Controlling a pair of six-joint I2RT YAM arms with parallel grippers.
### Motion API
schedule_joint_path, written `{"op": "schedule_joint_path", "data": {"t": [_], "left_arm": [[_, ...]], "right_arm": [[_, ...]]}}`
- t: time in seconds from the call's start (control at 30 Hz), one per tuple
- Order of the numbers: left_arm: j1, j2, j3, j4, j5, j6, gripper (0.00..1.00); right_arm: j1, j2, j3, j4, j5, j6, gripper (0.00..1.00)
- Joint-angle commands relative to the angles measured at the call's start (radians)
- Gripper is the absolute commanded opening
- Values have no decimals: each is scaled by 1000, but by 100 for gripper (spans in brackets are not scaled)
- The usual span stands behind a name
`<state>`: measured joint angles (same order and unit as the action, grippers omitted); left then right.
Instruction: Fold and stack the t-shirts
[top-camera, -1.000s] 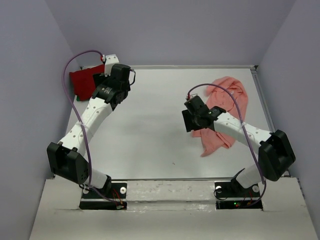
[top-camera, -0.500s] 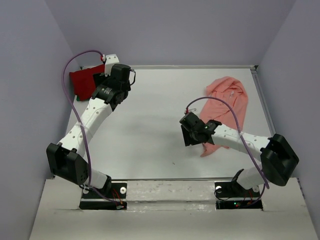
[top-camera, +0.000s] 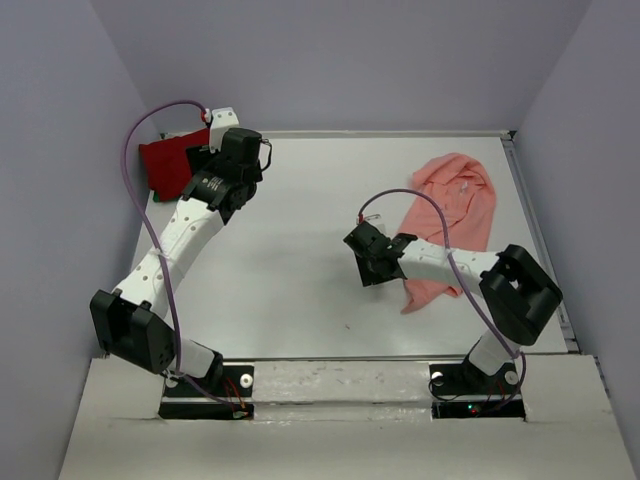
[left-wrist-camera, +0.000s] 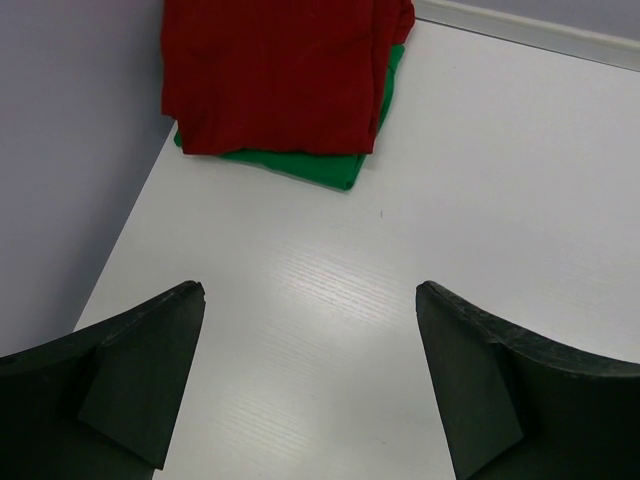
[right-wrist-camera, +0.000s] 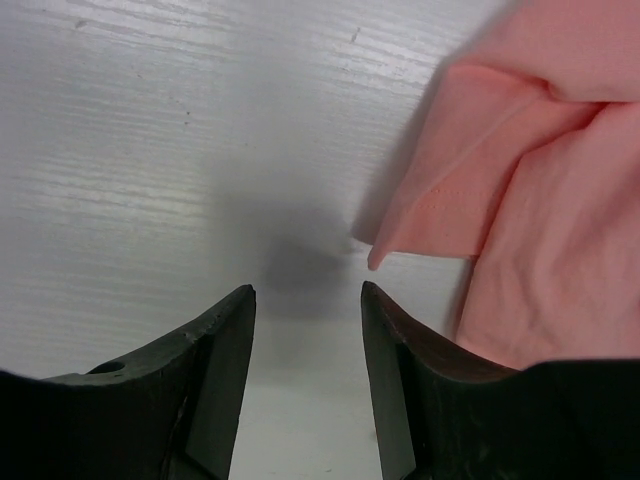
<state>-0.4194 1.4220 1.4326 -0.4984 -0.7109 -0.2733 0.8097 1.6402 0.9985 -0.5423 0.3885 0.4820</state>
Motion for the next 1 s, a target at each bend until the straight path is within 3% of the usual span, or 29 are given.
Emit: {"op": "schedule_joint_path", "data": {"t": [0.0,0.43,0.63,0.97], "left_arm": [[-5,-49,-1,21,-27,5,99],[-5,-48,-12,27,-27,9,99],[-5,-52,-14,24,-38,9,99],[-5,-64,-17,23,-41,13,99]], "right_arm": [[-27,23,51,58,24,-23,51],[-87,21,42,70,16,-39,49],[-96,41,35,88,0,-30,36],[-106,58,23,108,-13,-29,33]]}}
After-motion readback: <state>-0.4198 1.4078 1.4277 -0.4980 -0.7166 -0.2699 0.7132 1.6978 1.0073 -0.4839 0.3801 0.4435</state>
